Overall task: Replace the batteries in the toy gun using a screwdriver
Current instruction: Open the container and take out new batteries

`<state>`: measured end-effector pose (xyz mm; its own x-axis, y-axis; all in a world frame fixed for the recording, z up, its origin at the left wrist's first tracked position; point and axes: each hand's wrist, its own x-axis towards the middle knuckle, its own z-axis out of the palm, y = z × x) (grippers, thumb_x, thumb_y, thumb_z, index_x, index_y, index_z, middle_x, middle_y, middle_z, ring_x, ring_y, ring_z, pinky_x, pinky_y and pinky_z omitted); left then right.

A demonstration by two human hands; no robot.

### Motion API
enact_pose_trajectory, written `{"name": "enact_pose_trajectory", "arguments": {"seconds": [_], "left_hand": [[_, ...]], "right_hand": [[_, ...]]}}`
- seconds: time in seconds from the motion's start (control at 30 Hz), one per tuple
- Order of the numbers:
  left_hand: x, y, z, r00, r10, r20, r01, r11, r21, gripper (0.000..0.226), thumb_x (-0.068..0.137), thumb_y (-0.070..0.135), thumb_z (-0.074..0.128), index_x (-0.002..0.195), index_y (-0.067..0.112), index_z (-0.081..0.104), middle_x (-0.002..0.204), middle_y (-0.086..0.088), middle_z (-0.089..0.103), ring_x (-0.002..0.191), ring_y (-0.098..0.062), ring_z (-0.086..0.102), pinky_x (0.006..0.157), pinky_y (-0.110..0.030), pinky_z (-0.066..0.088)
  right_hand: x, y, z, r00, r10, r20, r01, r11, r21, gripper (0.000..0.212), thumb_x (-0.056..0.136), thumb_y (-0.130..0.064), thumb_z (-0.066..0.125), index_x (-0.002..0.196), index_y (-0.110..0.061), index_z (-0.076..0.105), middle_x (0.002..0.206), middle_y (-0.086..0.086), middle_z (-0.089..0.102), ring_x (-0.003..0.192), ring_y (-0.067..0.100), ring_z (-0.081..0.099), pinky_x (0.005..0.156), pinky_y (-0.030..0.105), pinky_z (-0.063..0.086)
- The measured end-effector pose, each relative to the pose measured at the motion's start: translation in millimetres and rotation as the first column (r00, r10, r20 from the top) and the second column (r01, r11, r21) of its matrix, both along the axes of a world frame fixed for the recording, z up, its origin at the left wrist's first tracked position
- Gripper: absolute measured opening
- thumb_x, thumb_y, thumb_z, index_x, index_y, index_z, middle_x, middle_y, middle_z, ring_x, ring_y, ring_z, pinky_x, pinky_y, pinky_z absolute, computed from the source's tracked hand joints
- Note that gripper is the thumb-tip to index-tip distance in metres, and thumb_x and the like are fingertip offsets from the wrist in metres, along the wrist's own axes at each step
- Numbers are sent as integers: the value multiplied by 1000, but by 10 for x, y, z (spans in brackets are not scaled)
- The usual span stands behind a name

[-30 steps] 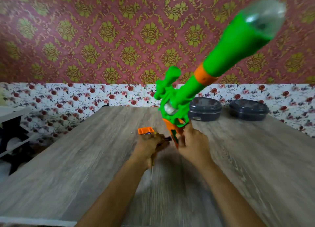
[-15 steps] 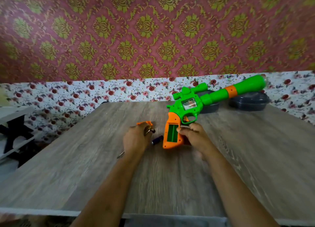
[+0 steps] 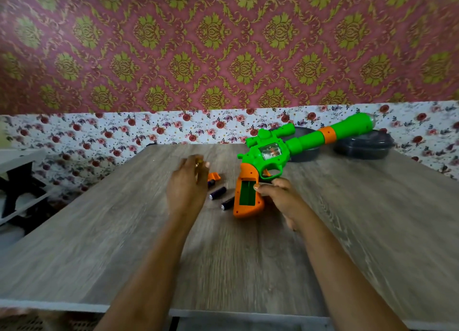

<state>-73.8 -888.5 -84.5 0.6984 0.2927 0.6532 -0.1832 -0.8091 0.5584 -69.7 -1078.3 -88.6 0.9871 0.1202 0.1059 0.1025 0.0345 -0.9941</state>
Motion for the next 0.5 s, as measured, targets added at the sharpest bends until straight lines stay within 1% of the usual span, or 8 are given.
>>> {"name": "enact_pose_trajectory", "arguments": {"seconds": [0.07, 0.17, 0.23, 0.3, 0.37, 0.4, 0.43, 0.5], "left_hand": [[-58, 38, 49, 992, 83, 90, -79, 996, -40, 36, 97, 39, 44, 122, 19, 59, 111, -7, 49, 100, -22, 51, 79, -37, 47], [-153, 85, 154, 985, 74, 158, -60, 994, -91, 35, 97, 37, 46, 126, 20, 56, 102, -2, 40, 90, -16, 47, 71, -27, 38], [-205, 162, 224, 973, 37, 226, -26, 998, -49, 30, 96, 29, 52, 123, 17, 59, 102, -5, 41, 83, -15, 49, 67, -25, 37], [-230, 294, 244, 965, 36, 260, -32, 999, -20, 22, 93, 16, 57, 113, 10, 64, 104, -10, 49, 79, -18, 52, 66, -23, 40], [-210, 481, 152, 972, 58, 228, -57, 998, -9, 16, 88, 3, 58, 101, 4, 67, 104, -10, 55, 77, -17, 53, 66, -11, 39], [-185, 573, 77, 978, 78, 191, -80, 997, 0, 15, 86, -1, 59, 97, 2, 68, 102, -11, 57, 76, -18, 55, 66, -12, 41], [-153, 662, 3, 984, 100, 149, -100, 995, -7, 14, 85, -1, 60, 95, 2, 68, 100, -12, 59, 76, -22, 57, 66, -20, 45], [-97, 789, -94, 987, 148, 63, -141, 985, -101, 11, 85, 4, 61, 93, 6, 67, 92, -14, 61, 74, -25, 57, 63, -30, 46]], "right_hand": [[22, 12, -12, 1000, 2, -3, -2, 1000, -3, 20, 87, -3, 56, 72, -17, 56, 70, -5, 60, 68, 4, 55, 47, 3, 40], [52, 31, -60, 1000, 5, -11, -5, 1000, -24, 16, 86, -6, 58, 75, -18, 60, 75, -5, 64, 72, 5, 58, 60, 9, 46], [72, 41, -82, 1000, 15, -19, -16, 999, -35, 13, 85, -8, 59, 78, -17, 64, 76, -5, 67, 78, 9, 62, 73, 19, 47], [98, 40, -95, 999, 22, -23, -23, 999, -31, 13, 85, -7, 59, 77, -16, 66, 70, -8, 70, 74, 8, 64, 75, 21, 47], [106, 45, -106, 999, 35, -35, -36, 999, -24, 11, 84, -7, 60, 78, -13, 67, 66, -8, 71, 73, 10, 65, 78, 24, 49], [114, 42, -117, 998, 38, -43, -39, 999, -25, 9, 84, -7, 61, 80, -11, 68, 70, -5, 72, 77, 14, 65, 82, 29, 49], [115, 44, -126, 998, 40, -50, -41, 999, -27, 7, 83, -8, 61, 83, -10, 68, 75, -1, 72, 80, 17, 65, 85, 33, 48], [120, 32, -143, 997, 35, -67, -37, 999, -20, 6, 83, -9, 61, 86, -10, 67, 81, 3, 71, 79, 18, 65, 86, 35, 48]]}}
